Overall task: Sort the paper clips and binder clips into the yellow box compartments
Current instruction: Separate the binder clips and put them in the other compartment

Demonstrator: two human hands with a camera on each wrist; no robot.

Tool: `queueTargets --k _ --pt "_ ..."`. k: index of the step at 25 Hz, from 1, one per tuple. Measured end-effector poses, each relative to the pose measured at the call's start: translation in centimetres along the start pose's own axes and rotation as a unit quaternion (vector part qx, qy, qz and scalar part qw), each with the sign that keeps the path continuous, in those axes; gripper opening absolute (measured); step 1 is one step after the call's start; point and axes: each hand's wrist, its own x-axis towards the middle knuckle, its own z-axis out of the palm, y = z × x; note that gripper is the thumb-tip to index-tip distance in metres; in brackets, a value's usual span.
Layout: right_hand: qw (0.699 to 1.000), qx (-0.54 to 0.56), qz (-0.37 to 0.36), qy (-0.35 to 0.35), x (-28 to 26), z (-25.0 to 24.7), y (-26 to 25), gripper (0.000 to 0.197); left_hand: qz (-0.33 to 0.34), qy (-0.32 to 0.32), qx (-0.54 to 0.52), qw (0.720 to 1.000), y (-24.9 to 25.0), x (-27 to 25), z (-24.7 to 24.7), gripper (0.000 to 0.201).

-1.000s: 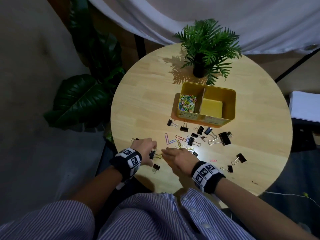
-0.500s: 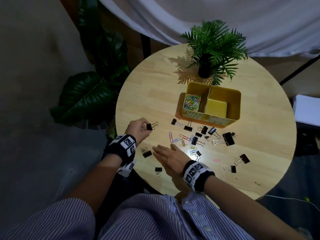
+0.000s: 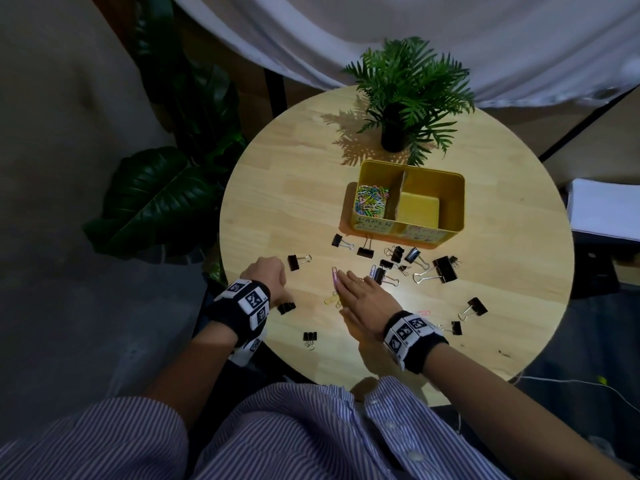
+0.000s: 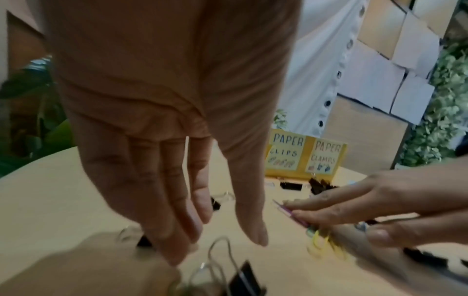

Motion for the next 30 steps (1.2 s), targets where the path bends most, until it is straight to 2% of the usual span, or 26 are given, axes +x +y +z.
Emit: queueTargets --k 2,4,6,7,8,9,11,12,13,14,16,17,19,21,23,25,30 --pt "0.999 -0.006 -0.044 0.026 -1.3 1.0 0.4 0.06 0.009 -0.028 -0.036 0.999 -0.3 -0.1 0.7 0.014" --pt "0.998 0.002 -0.051 0.042 -2.6 1.3 1.2 0.059 0.019 -0.033 -0.144 0.989 0.0 -0.3 0.8 0.018" --pt "0.998 0.014 -0.028 0.058 -3.3 1.4 2.1 0.057 0.017 -0.019 -0.304 0.952 0.7 -0.6 -0.2 0.011" --pt "0.998 0.012 -0.017 0.065 -3.4 1.4 2.4 0.056 0.021 -0.005 -0.362 0.932 1.0 -0.5 -0.9 0.009" --pt "0.998 0.009 -0.008 0.069 -3.5 1.4 2.6 0.054 0.027 0.016 -0.38 0.924 1.4 -0.3 -1.5 0.007" --pt "0.997 0.008 0.0 0.073 -3.6 1.4 2.7 0.054 0.027 0.039 -0.359 0.932 1.8 -0.1 -1.8 0.006" --pt "0.995 0.014 0.015 0.093 -4.1 1.5 2.6 0.058 -0.014 0.089 -0.198 0.976 2.1 -0.9 -1.6 0.018" --pt "0.995 0.015 0.019 0.101 -4.4 1.5 2.4 0.059 -0.044 0.086 -0.113 0.989 2.2 -1.8 -1.0 0.027" --pt "0.994 0.011 0.02 0.11 -4.8 1.6 2.0 0.06 -0.063 0.048 -0.052 0.995 2.2 -2.9 0.0 0.035" --pt "0.993 0.004 0.017 0.117 -5.3 1.6 1.6 0.06 -0.072 -0.017 -0.012 0.997 2.3 -3.9 1.2 0.045" --pt "0.991 -0.005 0.006 0.133 -6.0 1.9 0.7 0.057 -0.086 -0.151 0.006 0.985 2.7 -4.9 3.5 0.07" --pt "0.99 -0.007 0.002 0.141 -6.2 2.1 0.5 0.057 -0.098 -0.184 -0.006 0.978 3.0 -4.8 4.6 0.081" --pt "0.989 -0.014 0.003 0.144 -6.1 2.3 0.5 0.056 -0.128 -0.192 -0.057 0.971 4.1 -3.9 5.9 0.093" --pt "0.99 -0.037 0.01 0.137 -5.7 2.4 1.0 0.057 -0.136 -0.177 -0.066 0.972 5.7 -3.3 6.6 0.097" --pt "0.99 -0.06 0.028 0.122 -5.8 2.4 1.5 0.058 -0.105 -0.161 -0.051 0.98 7.5 -3.0 7.1 0.094" --pt "0.99 -0.068 0.059 0.112 -6.5 2.4 2.1 0.061 -0.033 -0.15 -0.027 0.988 9.1 -2.8 7.9 0.093" --pt "0.988 -0.031 0.117 0.092 -10.8 4.6 2.4 0.064 0.12 -0.114 0.108 0.98 10.4 -2.6 10.3 0.114"
